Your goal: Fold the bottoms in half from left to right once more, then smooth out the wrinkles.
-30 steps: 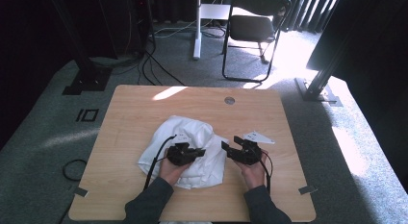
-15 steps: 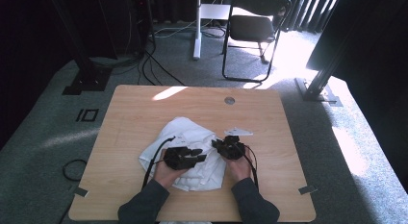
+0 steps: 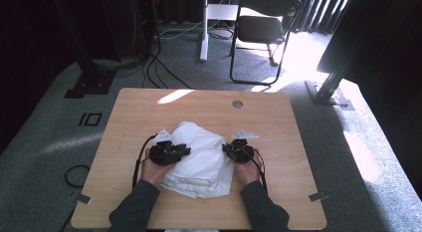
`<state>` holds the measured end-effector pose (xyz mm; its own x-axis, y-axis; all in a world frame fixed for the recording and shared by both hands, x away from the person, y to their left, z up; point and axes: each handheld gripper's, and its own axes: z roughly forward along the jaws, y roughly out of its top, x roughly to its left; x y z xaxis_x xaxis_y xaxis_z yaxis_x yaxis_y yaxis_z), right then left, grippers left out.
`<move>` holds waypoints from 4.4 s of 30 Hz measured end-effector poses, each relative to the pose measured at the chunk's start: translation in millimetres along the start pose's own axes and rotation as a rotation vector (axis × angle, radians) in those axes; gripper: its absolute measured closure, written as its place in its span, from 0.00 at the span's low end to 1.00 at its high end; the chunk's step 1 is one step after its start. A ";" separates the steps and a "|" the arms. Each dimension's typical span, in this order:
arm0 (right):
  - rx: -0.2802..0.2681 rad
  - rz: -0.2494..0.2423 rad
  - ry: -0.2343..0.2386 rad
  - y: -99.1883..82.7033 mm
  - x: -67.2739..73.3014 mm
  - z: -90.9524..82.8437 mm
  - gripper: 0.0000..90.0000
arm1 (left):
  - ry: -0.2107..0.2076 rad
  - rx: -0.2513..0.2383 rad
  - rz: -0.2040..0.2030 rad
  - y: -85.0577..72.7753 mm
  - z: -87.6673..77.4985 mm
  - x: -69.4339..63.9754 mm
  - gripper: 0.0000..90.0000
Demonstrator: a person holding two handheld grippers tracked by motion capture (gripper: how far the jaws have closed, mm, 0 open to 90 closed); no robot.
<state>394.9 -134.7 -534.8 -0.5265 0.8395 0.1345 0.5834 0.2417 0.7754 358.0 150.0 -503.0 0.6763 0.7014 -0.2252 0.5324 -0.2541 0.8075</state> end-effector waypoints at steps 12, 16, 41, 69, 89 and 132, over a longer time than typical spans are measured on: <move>-0.049 -0.017 -0.063 28.2 -20.2 -8.8 0.72 | 0.151 -0.046 -0.037 -8.3 29.3 -30.2 0.72; -0.091 0.010 -0.070 29.5 -25.3 -26.3 0.62 | 0.173 -0.047 -0.042 -4.1 36.5 -30.6 0.73; -0.019 -0.026 -0.010 9.4 -6.3 -23.1 0.65 | 0.119 -0.082 -0.093 33.3 45.5 -14.1 0.62; -0.017 -0.062 0.076 -22.3 9.2 -46.4 0.97 | 0.192 -0.023 0.029 16.4 46.5 -1.5 0.60; -0.129 0.012 -0.124 32.2 -39.1 -32.0 0.54 | 0.210 -0.001 0.067 14.6 52.1 -5.6 0.58; -0.058 0.152 -0.164 21.9 -67.3 -49.2 0.99 | 0.218 0.008 0.086 6.2 58.6 -10.9 0.59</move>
<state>412.7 -209.8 -496.5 -0.3244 0.9333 0.1540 0.6096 0.0818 0.7885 383.8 101.8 -527.4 0.5939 0.8039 -0.0316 0.4822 -0.3242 0.8139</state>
